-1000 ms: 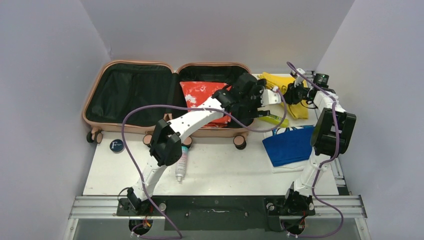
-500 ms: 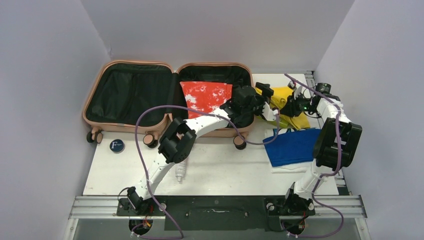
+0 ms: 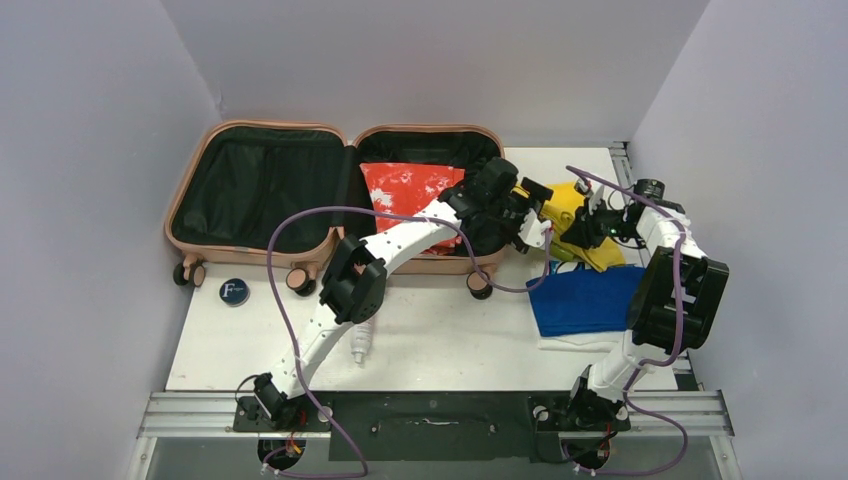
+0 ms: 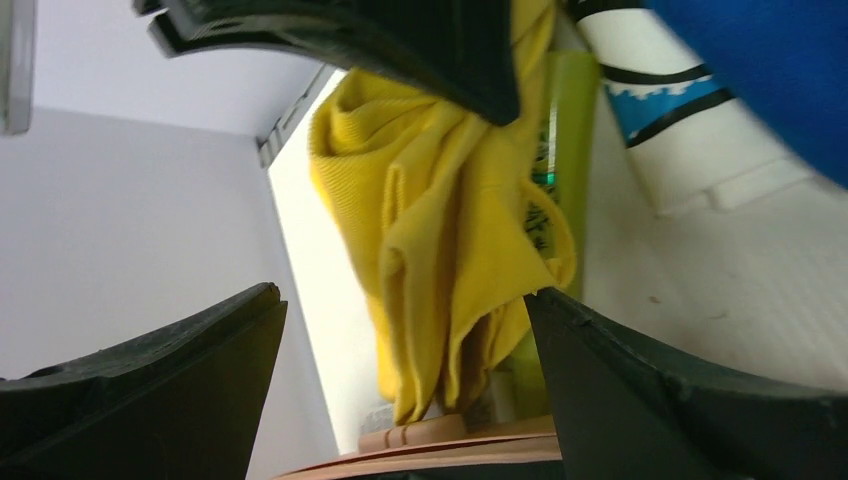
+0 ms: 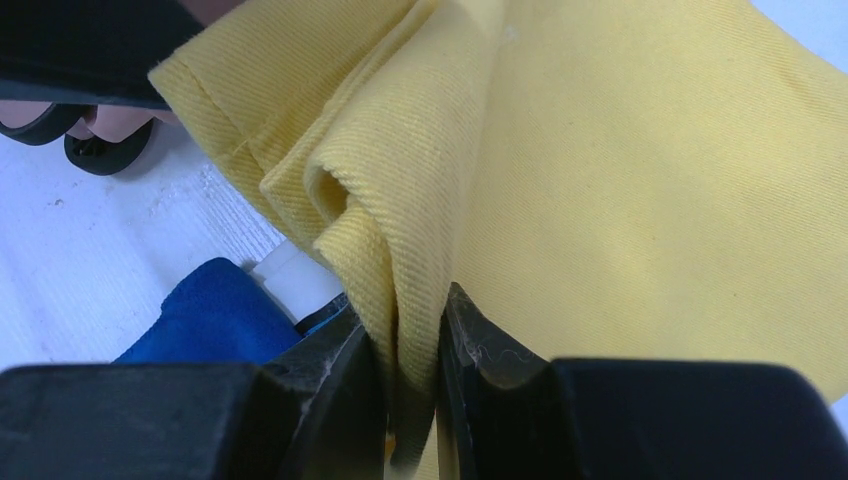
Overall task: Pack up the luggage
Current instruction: Pick up the clothes at the center of the board.
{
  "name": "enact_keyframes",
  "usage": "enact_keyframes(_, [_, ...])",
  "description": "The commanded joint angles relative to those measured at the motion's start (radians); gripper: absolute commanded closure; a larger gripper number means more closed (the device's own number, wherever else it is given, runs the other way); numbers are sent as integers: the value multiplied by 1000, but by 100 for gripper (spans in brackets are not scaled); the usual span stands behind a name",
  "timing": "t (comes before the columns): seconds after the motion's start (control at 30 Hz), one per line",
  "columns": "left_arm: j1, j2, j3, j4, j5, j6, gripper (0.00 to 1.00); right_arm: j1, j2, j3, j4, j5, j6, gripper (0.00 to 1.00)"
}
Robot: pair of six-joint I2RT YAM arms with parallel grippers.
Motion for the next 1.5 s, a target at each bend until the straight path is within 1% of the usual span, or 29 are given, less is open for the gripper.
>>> enact_keyframes(0.0, [-2,25,69,-211,105,67,4,-18,-48,0,7,-109,-14,95])
enact_keyframes(0.13, [7,27,113,-272,91,118,4,-22,-43,10,6,-108,-8,95])
enact_keyframes(0.2, [5,31,124,-322,85,167,4,-22,-45,19,4,-108,-3,95])
enact_keyframes(0.23, [0,31,116,-307,66,159,4,-22,-48,23,2,-109,-3,95])
enact_keyframes(0.3, [-14,30,75,-200,14,103,4,-22,-56,31,-17,-118,-10,95])
enact_keyframes(0.33, [-22,31,49,-102,-16,70,4,-22,-60,35,-35,-128,-21,95])
enact_keyframes(0.37, [-27,32,29,-38,-41,41,4,-22,-65,40,-56,-139,-38,95])
enact_keyframes(0.4, [-29,38,18,11,-59,22,4,-22,-68,44,-86,-148,-62,95])
enact_keyframes(0.47, [-32,55,26,51,-72,-11,4,-21,-70,54,-142,-161,-126,95])
enact_keyframes(0.57, [-35,83,75,30,-51,-48,4,-20,-68,61,-210,-175,-194,95])
enact_keyframes(0.73, [-40,85,78,-15,13,-23,4,-19,-56,59,-303,-204,-308,95])
enact_keyframes(0.8, [-39,85,84,-43,34,-12,2,-19,-52,57,-332,-206,-355,95])
enact_keyframes(0.83, [-40,86,86,-56,38,-6,13,-19,-50,55,-343,-204,-371,95])
enact_keyframes(0.87, [-41,87,86,-65,42,1,23,-19,-47,54,-345,-195,-380,95])
enact_keyframes(0.93, [-41,87,90,-106,51,32,48,-20,-44,52,-341,-182,-381,95])
enact_keyframes(1.0, [-41,85,90,-124,54,48,95,-20,-40,54,-324,-173,-361,95])
enact_keyframes(1.03, [-42,84,91,-136,58,47,100,-20,-40,56,-311,-168,-348,95])
enact_keyframes(1.07, [-42,84,95,-152,64,55,100,-20,-41,58,-298,-166,-335,94])
enact_keyframes(1.1, [-42,83,101,-165,71,58,100,-20,-45,57,-283,-163,-321,91])
enact_keyframes(1.13, [-43,83,105,-171,74,56,100,-20,-50,57,-268,-159,-305,83])
enact_keyframes(1.17, [-45,82,109,-164,73,45,100,-20,-57,55,-253,-149,-295,73])
enact_keyframes(1.2, [-45,82,110,-147,67,26,100,-20,-64,51,-233,-132,-284,59])
enact_keyframes(1.23, [-45,80,113,-122,59,2,100,-20,-80,35,-203,-109,-267,40])
enact_keyframes(1.27, [-45,79,113,-80,41,-31,100,-22,-97,16,-169,-87,-251,29])
enact_keyframes(1.3, [-45,79,113,-36,29,-73,100,-22,-118,-1,-134,-66,-234,20])
enact_keyframes(1.33, [-46,78,113,19,-6,-108,100,-24,-140,-22,-93,-51,-205,14])
enact_keyframes(1.4, [-47,79,112,114,-62,-140,100,-38,-181,-52,-8,-38,-125,5])
enact_keyframes(1.43, [-47,77,99,178,-90,-146,100,-50,-200,-65,66,-35,-67,8])
enact_keyframes(1.47, [-47,74,81,282,-120,-151,100,-66,-219,-79,132,-31,18,10])
